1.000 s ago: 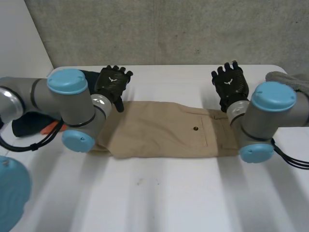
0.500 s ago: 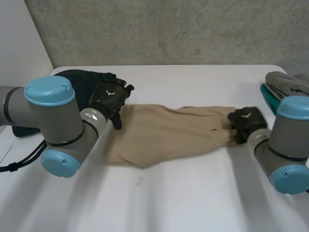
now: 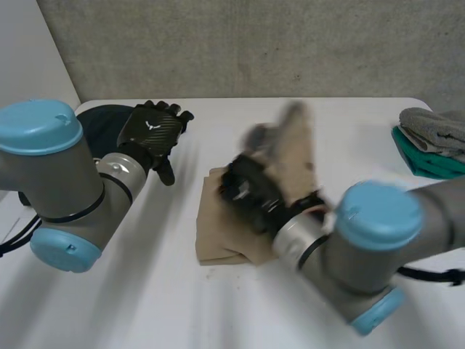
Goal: Fold the laundry.
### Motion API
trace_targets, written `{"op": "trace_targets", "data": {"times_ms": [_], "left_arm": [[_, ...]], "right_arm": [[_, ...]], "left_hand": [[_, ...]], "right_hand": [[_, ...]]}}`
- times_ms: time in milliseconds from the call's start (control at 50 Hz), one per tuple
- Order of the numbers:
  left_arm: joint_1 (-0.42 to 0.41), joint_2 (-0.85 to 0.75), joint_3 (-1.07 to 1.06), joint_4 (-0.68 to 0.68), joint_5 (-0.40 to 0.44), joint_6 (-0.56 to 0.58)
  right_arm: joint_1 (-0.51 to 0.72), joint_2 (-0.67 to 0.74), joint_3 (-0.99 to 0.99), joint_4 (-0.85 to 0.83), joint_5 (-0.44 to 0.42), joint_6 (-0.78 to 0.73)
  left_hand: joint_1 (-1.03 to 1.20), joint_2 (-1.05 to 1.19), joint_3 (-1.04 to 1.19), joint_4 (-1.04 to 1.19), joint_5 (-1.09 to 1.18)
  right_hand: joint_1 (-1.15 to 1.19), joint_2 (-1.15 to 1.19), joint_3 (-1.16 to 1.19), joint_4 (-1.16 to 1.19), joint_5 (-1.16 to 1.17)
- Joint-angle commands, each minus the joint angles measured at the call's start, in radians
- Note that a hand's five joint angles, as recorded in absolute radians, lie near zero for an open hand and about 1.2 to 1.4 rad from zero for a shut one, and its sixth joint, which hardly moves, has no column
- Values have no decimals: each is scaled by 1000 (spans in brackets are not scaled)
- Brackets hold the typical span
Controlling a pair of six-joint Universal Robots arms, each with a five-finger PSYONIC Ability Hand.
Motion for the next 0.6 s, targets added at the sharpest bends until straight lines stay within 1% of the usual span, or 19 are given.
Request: {"op": "trace_targets", "data": {"times_ms": [20,40,60,120,140,200,220,260,280,340,360,420,440,500,540,580,600], "left_arm": [[4,19,-17,1,-5,-22],[6,22,-17,1,-7,-25],[6,25,-17,-1,-7,-30],[13,43,-15,1,-5,-57],[13,48,-13,1,-5,-67],[13,60,-1,1,-5,-119],[12,60,2,1,-5,-134],[6,62,17,1,-4,-177],[1,63,25,1,-5,-189],[-16,59,60,-10,-8,-237],[-25,54,68,-10,-8,-248],[-73,28,91,-21,-8,-268],[-88,14,97,-24,-8,-268],[-155,-61,129,-41,-16,-268],[-175,-99,148,-56,-37,-268],[-195,-153,166,-79,-92,-266],[-198,-173,171,-87,-112,-266]], "right_arm": [[83,127,-53,-13,-50,-87],[85,128,-60,-13,-32,-81],[86,118,-63,-12,12,-58],[83,94,-56,-12,66,29],[77,56,-44,-12,80,130],[60,-41,-16,-13,88,347],[45,-108,1,-13,91,505],[25,-161,7,-12,94,663],[-6,-211,12,3,96,795],[-72,-256,10,65,93,936],[-131,-265,-7,139,93,974],[-178,-242,-43,226,94,976],[-196,-212,-80,282,94,975],[-198,-144,-145,365,96,975],[-198,-71,-217,439,97,975],[-199,-23,-261,482,96,973],[-199,29,-299,519,94,973]], "left_hand": [[-13,-34,-41,-29,-51],[-13,-34,-41,-29,-51],[-13,-34,-41,-29,-51],[-13,-34,-41,-29,-51],[-13,-34,-41,-29,-51],[-13,-34,-41,-29,-51],[-12,-33,-40,-29,-51],[-6,-27,-34,-23,-45],[-6,-27,-34,-23,-45],[2,-18,-25,-14,-36],[8,-12,-19,-8,-30],[14,-7,-14,-2,-24],[14,-7,-14,-2,-24],[17,-4,-11,1,-21],[17,-4,-11,1,-21],[17,-4,-11,1,-21],[17,-4,-11,1,-21]], "right_hand": [[-743,-817,-821,-842,-797],[-879,-953,-957,-978,-932],[-935,-1009,-1013,-1034,-988],[-935,-1009,-1013,-1034,-988],[-935,-1009,-1013,-1034,-988],[-935,-1009,-1013,-1034,-988],[-935,-1009,-1013,-1034,-988],[-935,-1009,-1013,-1034,-988],[-935,-1009,-1013,-1034,-988],[-935,-1009,-1013,-1034,-988],[-935,-1009,-1013,-1034,-988],[-935,-1009,-1013,-1034,-988],[-935,-1009,-1013,-1034,-988],[-935,-1009,-1013,-1034,-988],[-935,-1009,-1013,-1034,-988],[-935,-1009,-1013,-1034,-988],[-935,-1009,-1013,-1034,-988]]}}
